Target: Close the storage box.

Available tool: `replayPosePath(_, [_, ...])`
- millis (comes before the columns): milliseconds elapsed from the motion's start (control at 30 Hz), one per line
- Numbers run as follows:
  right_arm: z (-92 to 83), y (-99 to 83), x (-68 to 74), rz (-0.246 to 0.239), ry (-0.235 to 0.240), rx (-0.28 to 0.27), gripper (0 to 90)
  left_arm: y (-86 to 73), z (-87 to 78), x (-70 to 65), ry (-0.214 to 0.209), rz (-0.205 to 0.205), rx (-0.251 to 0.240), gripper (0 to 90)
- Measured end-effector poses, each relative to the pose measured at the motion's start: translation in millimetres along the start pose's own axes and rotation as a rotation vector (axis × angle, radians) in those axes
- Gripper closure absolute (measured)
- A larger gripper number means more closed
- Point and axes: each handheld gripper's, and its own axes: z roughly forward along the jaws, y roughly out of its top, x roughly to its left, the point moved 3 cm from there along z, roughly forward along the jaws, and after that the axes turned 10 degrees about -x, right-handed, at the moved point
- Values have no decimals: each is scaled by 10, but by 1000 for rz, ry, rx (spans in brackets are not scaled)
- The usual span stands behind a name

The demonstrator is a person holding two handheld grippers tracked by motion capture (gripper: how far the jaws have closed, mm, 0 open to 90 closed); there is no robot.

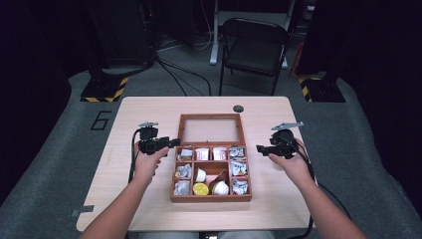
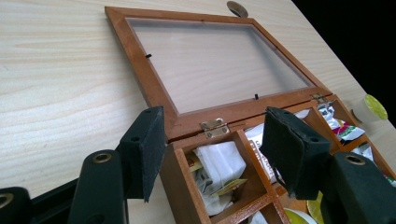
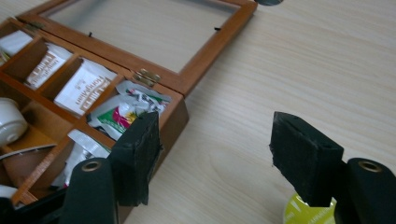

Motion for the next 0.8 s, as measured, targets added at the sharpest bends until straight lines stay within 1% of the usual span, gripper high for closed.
replayPosePath(33, [0, 0, 0, 0, 0, 0, 327, 0, 0, 0, 0, 0, 0, 393])
replayPosePath(67, [15, 22, 25, 10, 11, 2, 327, 10, 20, 2, 2, -2, 6, 392])
replayPosePath(100, [27, 33, 36, 16, 13, 2, 326, 14, 30, 2, 1, 2, 8, 392])
replayPosePath(167, [36, 46, 42, 15, 17, 1, 324, 20, 41, 1, 1, 4, 10, 392])
replayPosePath(200, [49, 72, 63, 32, 25, 1, 322, 31, 64, -2, -2, 14, 17, 392])
replayPosePath(233, [49, 72, 63, 32, 25, 1, 322, 31, 64, -2, -2, 14, 17, 392])
replayPosePath(300, [73, 110, 86, 51, 35, 5, 322, 36, 102, -5, -4, 8, 9, 392])
replayPosePath(367, [87, 121, 85, 43, 38, -4, 321, 35, 114, 1, -4, 8, 15, 393])
replayPosePath(400, [111, 144, 105, 41, 47, -4, 322, 28, 138, 7, -1, 7, 18, 393])
replayPosePath(433, [119, 151, 121, 51, 50, 4, 322, 25, 146, 10, -1, 6, 18, 393])
replayPosePath(500, [150, 168, 133, 33, 48, -1, 322, 25, 158, 23, -3, 11, 20, 393])
replayPosePath(567, [178, 177, 147, 33, 51, -7, 323, 24, 162, 22, -1, 3, 19, 392])
replayPosePath(633, [194, 177, 157, 38, 56, -2, 324, 27, 173, 39, 0, 0, 14, 391])
replayPosePath(667, [237, 182, 174, 49, 60, 0, 325, 27, 185, 57, 1, -6, 11, 388])
replayPosePath(767, [288, 193, 176, 54, 65, 1, 326, 25, 196, 73, 6, -13, 12, 377])
replayPosePath(800, [306, 201, 178, 60, 74, 0, 326, 22, 206, 76, 8, -18, 6, 377])
